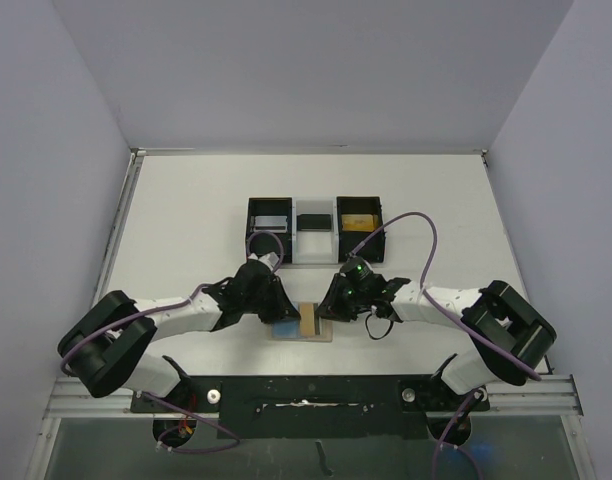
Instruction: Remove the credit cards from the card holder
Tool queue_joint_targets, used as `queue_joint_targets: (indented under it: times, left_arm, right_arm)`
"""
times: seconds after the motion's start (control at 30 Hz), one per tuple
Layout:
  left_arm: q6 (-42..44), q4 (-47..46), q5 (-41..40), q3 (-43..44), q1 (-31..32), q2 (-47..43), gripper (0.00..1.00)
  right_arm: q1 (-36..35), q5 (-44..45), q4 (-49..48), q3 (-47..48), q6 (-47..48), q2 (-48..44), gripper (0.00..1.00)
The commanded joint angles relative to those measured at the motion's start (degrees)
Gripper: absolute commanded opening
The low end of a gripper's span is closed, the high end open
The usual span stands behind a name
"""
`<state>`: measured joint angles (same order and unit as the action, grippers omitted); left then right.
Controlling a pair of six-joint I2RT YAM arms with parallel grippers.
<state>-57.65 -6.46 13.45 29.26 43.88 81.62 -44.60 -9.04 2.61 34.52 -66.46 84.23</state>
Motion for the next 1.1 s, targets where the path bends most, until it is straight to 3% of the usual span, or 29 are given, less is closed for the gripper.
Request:
queue_joint_targets:
  times: [0.0, 0.2, 0.4, 0.67, 0.8, 0.97, 1.07]
  left_arm:
    - [0.4, -0.1, -1.5, -0.8, -0.4, -2.8, 0.0]
    - [0.5, -1.3, -0.1, -1.2, -0.6, -2.4, 0.02]
    - [0.0, -5.6, 2.8, -0.7, -0.6, -0.2, 0.25]
    - [-1.4, -6.3, 3.3, -1.2, -0.6, 3.6, 0.25]
    - [-2.8, -9.4, 4.1, -2.7, -0.6, 4.1, 0.21]
    - [-4.5, -13.4, 5.1, -3.7, -0.6, 4.1, 0.02]
    - [-4.4, -12.0, 4.2, -3.6, -0.6, 3.0, 0.0]
  right_arm:
    - [-0.1, 1.2, 1.8, 1.9, 0.9, 1.1, 0.21]
    - [-0.1, 0.9, 1.6, 1.9, 0.9, 1.4, 0.21]
    - [-0.1, 0.8, 1.7, 1.9, 1.0, 1.4, 0.21]
    - [-0.1, 0.6, 1.7, 1.8, 1.1, 1.5, 0.21]
    - [-0.1, 0.3, 1.3, 1.6, 1.2, 1.7, 0.21]
    - [-0.1, -0.5, -1.0, 0.6, 0.8, 1.5, 0.21]
    - [0.1, -0.3, 0.1, 0.8, 1.0, 1.6, 0.21]
